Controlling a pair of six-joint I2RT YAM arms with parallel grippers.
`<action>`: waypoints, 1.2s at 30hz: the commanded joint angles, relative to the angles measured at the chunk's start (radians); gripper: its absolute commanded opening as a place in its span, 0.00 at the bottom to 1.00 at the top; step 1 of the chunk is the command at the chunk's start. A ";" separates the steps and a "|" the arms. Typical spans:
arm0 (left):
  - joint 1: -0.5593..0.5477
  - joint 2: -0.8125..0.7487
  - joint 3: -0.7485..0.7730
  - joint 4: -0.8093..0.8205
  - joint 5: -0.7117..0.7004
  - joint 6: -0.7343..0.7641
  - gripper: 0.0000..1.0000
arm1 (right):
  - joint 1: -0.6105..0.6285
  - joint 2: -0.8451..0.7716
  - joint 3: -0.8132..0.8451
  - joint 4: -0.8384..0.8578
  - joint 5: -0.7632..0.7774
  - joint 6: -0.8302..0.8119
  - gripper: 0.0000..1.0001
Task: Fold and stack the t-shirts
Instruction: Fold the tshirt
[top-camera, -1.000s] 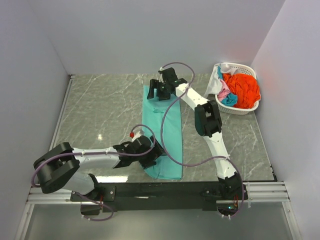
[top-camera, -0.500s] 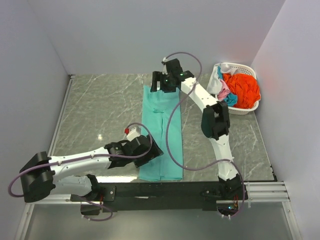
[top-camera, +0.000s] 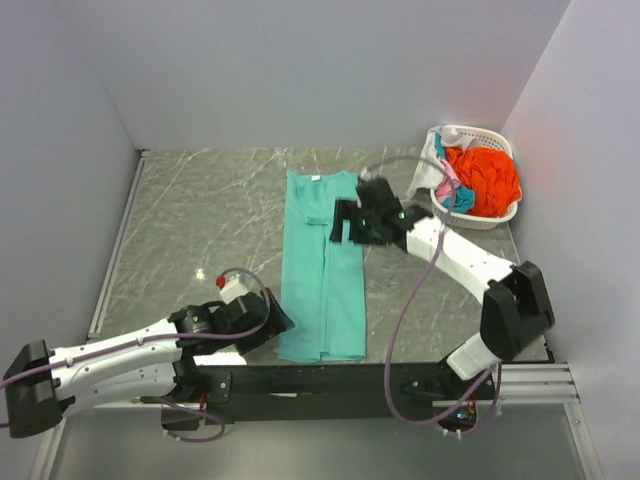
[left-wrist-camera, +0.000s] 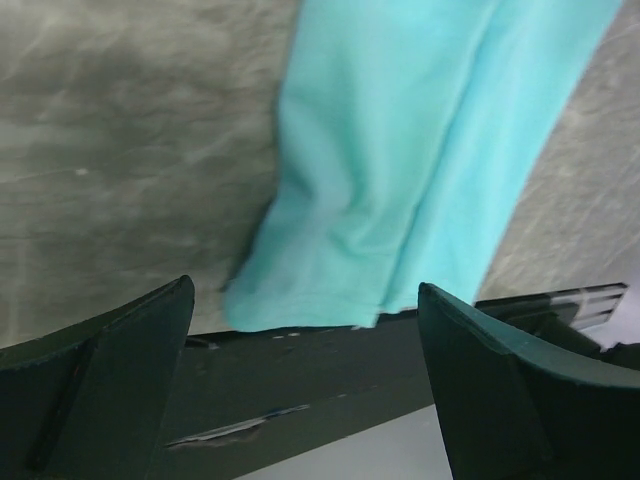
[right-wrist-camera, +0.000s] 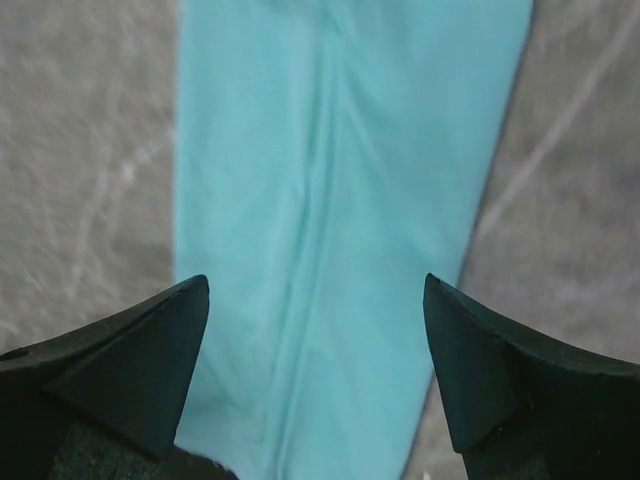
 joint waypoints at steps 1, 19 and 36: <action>-0.004 -0.042 -0.058 0.017 0.042 0.005 0.99 | 0.033 -0.136 -0.173 0.087 0.061 0.126 0.93; -0.005 0.073 -0.158 0.167 0.244 0.013 0.44 | 0.055 -0.433 -0.573 0.030 0.040 0.080 0.93; -0.005 0.061 -0.173 0.184 0.200 -0.003 0.22 | 0.281 -0.525 -0.702 -0.053 -0.048 0.143 0.89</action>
